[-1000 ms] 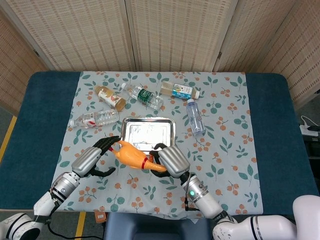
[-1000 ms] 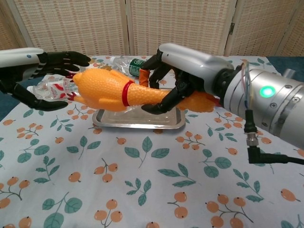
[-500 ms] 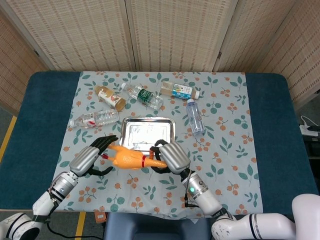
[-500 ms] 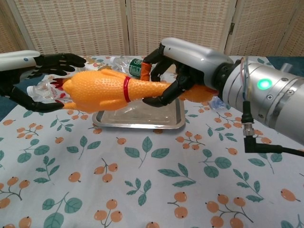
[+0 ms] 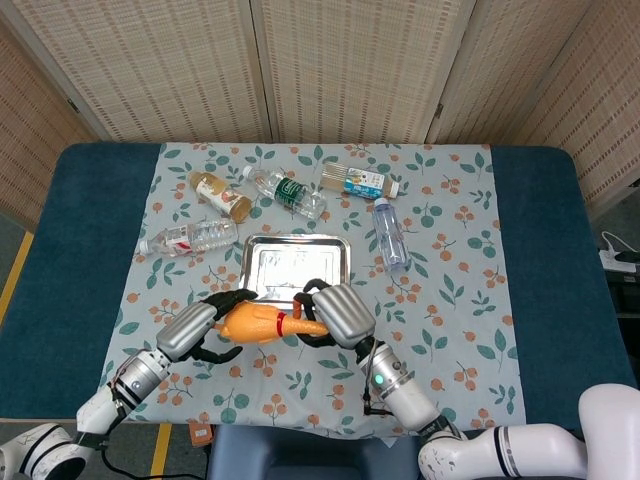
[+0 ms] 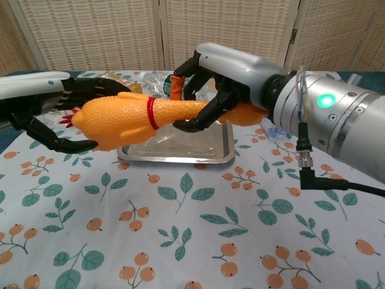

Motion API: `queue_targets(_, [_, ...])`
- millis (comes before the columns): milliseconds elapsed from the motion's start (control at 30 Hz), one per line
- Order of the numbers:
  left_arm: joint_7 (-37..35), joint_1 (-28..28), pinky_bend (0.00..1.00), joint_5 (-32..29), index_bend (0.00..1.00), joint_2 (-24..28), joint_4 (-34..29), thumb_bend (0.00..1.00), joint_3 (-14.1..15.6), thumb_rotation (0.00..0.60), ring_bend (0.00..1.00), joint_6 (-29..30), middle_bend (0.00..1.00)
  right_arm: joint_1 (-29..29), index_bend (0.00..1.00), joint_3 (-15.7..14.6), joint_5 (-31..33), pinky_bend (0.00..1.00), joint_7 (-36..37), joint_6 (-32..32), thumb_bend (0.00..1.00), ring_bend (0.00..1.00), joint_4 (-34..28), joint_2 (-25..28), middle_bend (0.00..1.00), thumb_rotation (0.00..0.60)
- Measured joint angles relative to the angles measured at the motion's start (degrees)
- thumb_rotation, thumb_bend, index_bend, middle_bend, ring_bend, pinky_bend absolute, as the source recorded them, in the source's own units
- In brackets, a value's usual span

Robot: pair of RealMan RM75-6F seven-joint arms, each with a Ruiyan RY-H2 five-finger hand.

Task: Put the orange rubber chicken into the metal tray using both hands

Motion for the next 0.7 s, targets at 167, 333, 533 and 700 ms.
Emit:
queue_targets(167, [0.60,0.30,0.51,-2.05,0.66,-1.54,0.47,0.44,-0.55,0.600,0.53,0.56,0.62,0.14,0.94,-0.36,0.22,1.00,-0.06,0.03,0.28,0.80,0.16,0.10,0.69,0.600])
queue_targets(333, [0.88,1.03,0.75,-4.52,0.87,-3.20,0.63,0.62,-1.65,0.600,0.74,2.11,0.83,0.25,0.94,-0.65,0.44,1.00,-0.02,0.06,0.28,0.80,0.60,-0.05,0.69,0.600])
queue_targets(533, [4.29,2.00,0.85,-6.82,0.88,-4.21,0.20,0.72,-2.28,0.600,0.83,3.78,0.89,0.40,0.94,-0.85,0.87,1.00,-0.17,0.14,0.28,0.80,0.67,-0.11,0.69,0.600])
queue_targets(700, [5.08,2.40,0.86,-7.17,0.88,-4.17,-0.76,0.74,-2.27,0.600,0.85,3.81,0.90,0.52,0.94,-1.22,1.09,1.00,-0.83,0.41,0.28,0.80,0.39,-0.31,0.69,0.600])
